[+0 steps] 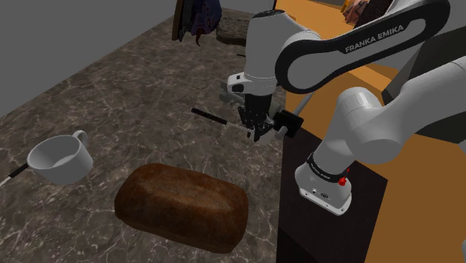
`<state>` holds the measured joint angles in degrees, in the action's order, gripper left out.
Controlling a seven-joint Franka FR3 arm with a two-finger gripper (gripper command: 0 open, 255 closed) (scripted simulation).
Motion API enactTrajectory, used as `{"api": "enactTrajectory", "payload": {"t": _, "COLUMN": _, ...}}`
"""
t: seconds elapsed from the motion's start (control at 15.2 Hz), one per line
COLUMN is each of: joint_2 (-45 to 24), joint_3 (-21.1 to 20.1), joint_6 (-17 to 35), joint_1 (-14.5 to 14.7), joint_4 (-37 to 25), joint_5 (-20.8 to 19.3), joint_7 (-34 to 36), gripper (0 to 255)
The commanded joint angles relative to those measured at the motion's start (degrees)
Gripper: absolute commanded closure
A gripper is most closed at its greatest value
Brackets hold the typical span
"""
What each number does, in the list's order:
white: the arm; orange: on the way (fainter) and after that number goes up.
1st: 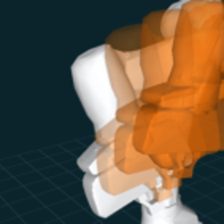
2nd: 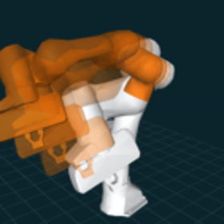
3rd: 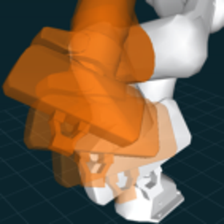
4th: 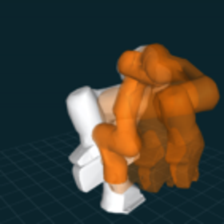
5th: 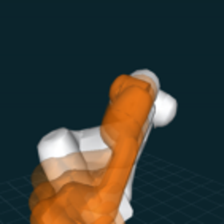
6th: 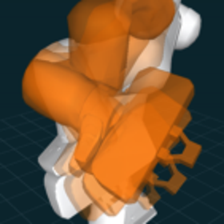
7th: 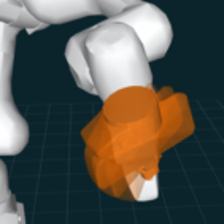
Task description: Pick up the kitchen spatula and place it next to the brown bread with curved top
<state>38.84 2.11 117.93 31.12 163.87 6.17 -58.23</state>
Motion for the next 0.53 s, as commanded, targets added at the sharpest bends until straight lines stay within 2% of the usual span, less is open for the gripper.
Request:
{"api": "enactTrajectory", "payload": {"t": 0.0, "joint_2": -0.33, "joint_3": 0.04, "joint_6": -0.01, "joint_1": -0.14, "joint_4": 0.69, "joint_5": -0.26, "joint_7": -0.14, "gripper": 255}}
{"api": "enactTrajectory", "payload": {"t": 0.26, "joint_2": -0.34, "joint_3": -0.03, "joint_6": -0.01, "joint_1": -0.20, "joint_4": 0.69, "joint_5": -0.22, "joint_7": -0.18, "gripper": 255}}
{"api": "enactTrajectory", "payload": {"t": 0.33, "joint_2": -0.47, "joint_3": 0.02, "joint_6": 0.09, "joint_1": -0.24, "joint_4": 0.67, "joint_5": -0.25, "joint_7": -0.24, "gripper": 0}}
{"api": "enactTrajectory", "payload": {"t": 0.46, "joint_2": -0.64, "joint_3": 0.07, "joint_6": 0.06, "joint_1": -0.28, "joint_4": 0.47, "joint_5": -0.29, "joint_7": -0.30, "gripper": 0}}
